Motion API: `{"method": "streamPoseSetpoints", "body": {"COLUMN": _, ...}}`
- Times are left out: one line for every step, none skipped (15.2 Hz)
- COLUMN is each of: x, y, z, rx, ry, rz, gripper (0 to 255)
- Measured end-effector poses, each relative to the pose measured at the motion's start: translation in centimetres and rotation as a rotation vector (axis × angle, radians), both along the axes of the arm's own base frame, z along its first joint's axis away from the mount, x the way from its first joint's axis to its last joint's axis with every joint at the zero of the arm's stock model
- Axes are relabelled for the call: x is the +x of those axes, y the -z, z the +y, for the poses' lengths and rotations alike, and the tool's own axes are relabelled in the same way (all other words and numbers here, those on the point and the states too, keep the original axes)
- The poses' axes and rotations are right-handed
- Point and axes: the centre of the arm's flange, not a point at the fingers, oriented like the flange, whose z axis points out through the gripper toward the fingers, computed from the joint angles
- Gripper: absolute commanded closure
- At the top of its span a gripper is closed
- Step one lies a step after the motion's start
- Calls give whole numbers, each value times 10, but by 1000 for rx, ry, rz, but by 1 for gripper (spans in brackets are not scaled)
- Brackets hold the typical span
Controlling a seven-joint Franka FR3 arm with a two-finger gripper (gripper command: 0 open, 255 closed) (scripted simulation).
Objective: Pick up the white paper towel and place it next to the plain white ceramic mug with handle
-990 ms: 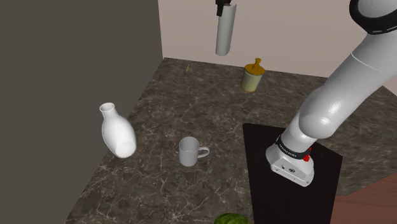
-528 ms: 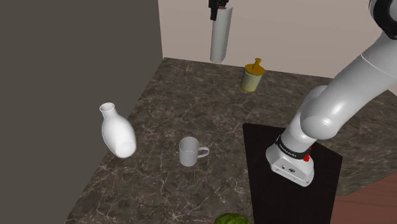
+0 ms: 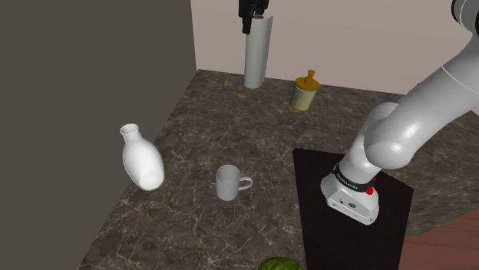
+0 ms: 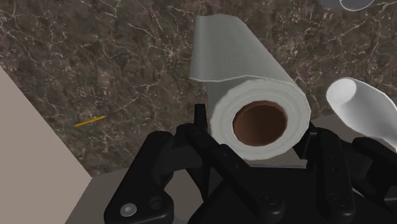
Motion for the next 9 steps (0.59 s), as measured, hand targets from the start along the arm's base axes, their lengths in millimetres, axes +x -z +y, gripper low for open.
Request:
{"method": "streamPoseSetpoints", "body": {"x": -6, "y": -1, "z": 14, "rx": 0, "ry": 0, "rz": 0, "gripper": 255}}
{"method": "streamPoseSetpoints", "body": {"x": -10, "y": -1, "z": 23, "rx": 0, "ry": 0, "rz": 0, "gripper": 255}}
{"method": "streamPoseSetpoints", "body": {"x": -15, "y": -3, "z": 37, "rx": -1, "ry": 0, "rz": 0, "gripper": 255}}
{"method": "streamPoseSetpoints", "body": {"x": -19, "y": -4, "z": 48, "rx": 0, "ry": 0, "rz": 0, "gripper": 255}}
{"method": "streamPoseSetpoints", "body": {"x": -23, "y": -5, "z": 61, "rx": 0, "ry": 0, "rz": 0, "gripper": 255}}
{"method": "streamPoseSetpoints", "body": {"x": -29, "y": -4, "z": 74, "rx": 0, "ry": 0, "rz": 0, "gripper": 255}}
{"method": "streamPoseSetpoints", "body": {"x": -32, "y": -3, "z": 87, "rx": 0, "ry": 0, "rz": 0, "gripper": 255}}
{"method": "streamPoseSetpoints", "body": {"x": -38, "y": -4, "z": 100, "rx": 0, "ry": 0, "rz": 0, "gripper": 255}}
{"method": "streamPoseSetpoints", "body": {"x": -44, "y": -4, "z": 111, "rx": 0, "ry": 0, "rz": 0, "gripper": 255}}
